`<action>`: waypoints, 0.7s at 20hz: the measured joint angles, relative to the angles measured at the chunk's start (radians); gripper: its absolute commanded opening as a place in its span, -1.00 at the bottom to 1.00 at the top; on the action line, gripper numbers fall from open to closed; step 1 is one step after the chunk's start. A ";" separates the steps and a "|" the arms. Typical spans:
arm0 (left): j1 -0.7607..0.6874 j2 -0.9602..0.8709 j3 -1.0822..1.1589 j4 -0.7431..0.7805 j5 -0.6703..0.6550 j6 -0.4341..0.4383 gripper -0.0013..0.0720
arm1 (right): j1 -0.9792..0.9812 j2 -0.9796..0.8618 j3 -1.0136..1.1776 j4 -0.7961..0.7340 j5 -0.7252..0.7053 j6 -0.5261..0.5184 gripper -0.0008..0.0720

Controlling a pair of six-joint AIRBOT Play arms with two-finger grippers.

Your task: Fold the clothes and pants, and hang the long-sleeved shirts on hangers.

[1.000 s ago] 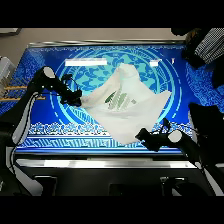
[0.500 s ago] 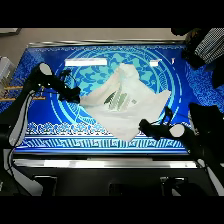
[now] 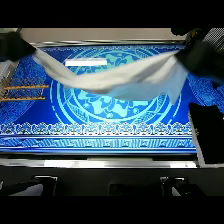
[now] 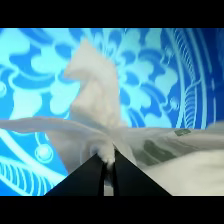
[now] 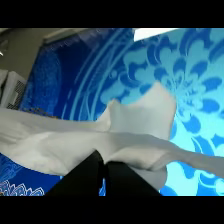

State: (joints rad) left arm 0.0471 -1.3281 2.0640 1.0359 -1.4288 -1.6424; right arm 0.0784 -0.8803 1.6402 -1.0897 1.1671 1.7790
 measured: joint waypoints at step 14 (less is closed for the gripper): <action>0.021 0.317 -0.108 0.236 0.205 -0.183 -0.91 | -0.012 -0.166 0.367 -0.170 0.272 0.092 -0.89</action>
State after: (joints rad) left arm 0.0681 -1.0107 1.9564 1.2720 -1.2236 -1.8259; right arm 0.0662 -1.0466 2.0068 -1.2598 1.4395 1.8713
